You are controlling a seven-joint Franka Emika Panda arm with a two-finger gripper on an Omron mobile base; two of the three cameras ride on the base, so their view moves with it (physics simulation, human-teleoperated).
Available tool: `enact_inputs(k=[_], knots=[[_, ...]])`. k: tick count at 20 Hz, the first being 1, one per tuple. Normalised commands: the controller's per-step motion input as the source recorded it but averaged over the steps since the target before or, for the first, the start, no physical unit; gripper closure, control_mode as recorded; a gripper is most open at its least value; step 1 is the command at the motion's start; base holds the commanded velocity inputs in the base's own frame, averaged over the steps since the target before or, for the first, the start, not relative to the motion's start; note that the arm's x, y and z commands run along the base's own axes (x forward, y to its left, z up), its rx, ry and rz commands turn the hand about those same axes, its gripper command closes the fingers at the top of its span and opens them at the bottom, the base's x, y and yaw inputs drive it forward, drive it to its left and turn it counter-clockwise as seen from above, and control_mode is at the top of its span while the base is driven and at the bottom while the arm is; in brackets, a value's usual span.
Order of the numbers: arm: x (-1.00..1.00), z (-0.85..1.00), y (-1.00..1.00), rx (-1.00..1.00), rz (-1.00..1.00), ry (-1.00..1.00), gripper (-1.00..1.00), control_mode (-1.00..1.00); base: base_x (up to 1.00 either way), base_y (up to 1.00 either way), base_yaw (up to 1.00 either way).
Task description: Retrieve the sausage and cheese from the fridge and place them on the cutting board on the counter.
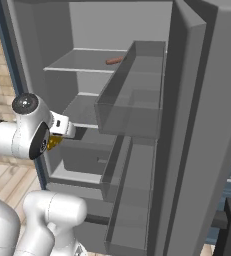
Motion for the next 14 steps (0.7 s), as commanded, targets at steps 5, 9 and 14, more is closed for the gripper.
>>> enact_inputs(k=[5,9,14], knots=[[0.00,0.00,0.00,0.00,0.00,0.00,1.00,1.00,-0.28,0.00,0.00],[0.00,0.00,0.00,0.00,0.00,0.00,1.00,1.00,-0.97,0.67,0.00],[0.00,0.00,0.00,0.00,0.00,0.00,1.00,1.00,-0.98,0.91,-0.04]])
